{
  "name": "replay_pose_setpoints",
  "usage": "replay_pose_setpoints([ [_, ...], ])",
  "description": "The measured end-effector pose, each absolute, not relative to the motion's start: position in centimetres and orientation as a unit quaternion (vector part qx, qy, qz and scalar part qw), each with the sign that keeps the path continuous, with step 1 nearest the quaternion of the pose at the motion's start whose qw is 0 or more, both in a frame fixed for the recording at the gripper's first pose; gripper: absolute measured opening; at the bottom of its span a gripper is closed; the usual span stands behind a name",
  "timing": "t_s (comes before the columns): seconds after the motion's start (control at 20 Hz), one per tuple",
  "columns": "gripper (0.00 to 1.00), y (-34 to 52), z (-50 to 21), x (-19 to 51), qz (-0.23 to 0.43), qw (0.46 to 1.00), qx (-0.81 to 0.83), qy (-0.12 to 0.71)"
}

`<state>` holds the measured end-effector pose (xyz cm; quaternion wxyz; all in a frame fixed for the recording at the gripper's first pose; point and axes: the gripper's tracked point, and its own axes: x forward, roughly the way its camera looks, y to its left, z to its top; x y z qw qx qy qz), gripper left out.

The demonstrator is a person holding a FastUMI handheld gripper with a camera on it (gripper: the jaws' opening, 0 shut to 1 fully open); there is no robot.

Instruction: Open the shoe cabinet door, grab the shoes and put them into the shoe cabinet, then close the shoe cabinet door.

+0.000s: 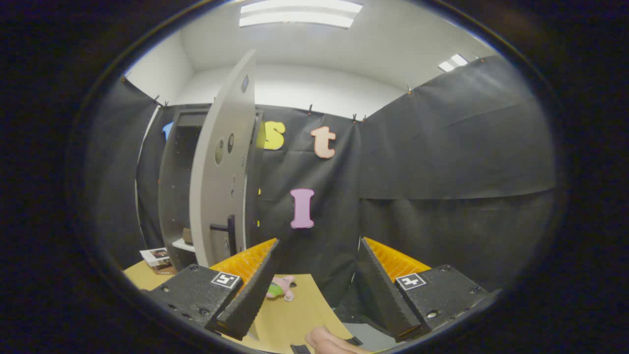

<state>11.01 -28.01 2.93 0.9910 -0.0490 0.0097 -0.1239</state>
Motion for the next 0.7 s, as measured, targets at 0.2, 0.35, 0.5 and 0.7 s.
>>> replay_pose_setpoints([
  [0.2,1.0,-28.2,0.2,15.0,-0.118,0.99,-0.065,0.03],
  [0.35,1.0,-26.1,-2.1,16.9,-0.081,0.994,-0.05,0.056],
  [0.5,1.0,-23.2,-3.4,17.7,-0.038,0.996,-0.053,0.066],
  [0.7,0.92,-22.8,-3.3,17.7,-0.039,0.997,-0.039,0.054],
])
